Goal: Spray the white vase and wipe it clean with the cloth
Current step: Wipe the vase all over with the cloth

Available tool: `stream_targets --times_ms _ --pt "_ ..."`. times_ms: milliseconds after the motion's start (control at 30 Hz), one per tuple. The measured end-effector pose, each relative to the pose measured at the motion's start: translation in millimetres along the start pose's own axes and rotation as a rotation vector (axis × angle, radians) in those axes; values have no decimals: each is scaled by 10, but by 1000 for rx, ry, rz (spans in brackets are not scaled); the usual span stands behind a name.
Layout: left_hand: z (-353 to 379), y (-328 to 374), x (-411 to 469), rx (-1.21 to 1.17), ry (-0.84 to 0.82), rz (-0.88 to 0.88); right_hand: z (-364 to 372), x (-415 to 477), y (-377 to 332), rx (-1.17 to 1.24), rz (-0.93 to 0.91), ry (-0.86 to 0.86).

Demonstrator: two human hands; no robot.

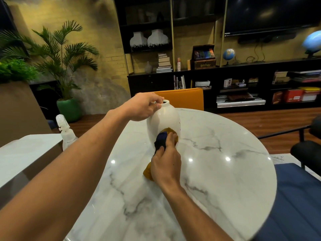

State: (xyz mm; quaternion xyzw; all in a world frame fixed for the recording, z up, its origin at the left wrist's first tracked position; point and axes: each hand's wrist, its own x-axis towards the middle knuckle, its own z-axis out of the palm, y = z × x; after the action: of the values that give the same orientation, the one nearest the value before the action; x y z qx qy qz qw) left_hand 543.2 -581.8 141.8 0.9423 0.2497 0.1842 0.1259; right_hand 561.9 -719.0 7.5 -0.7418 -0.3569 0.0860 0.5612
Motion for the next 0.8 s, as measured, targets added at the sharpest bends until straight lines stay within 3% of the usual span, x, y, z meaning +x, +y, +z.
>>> stream_targets --times_ms 167,400,800 --pt "-5 -4 -5 -1 -3 -3 45 57 -96 17 -95 35" --pt "-3 13 -20 0 0 -8 45 80 22 122 204 -28" --pt "0 86 -50 1 8 -38 139 48 21 277 489 -190"
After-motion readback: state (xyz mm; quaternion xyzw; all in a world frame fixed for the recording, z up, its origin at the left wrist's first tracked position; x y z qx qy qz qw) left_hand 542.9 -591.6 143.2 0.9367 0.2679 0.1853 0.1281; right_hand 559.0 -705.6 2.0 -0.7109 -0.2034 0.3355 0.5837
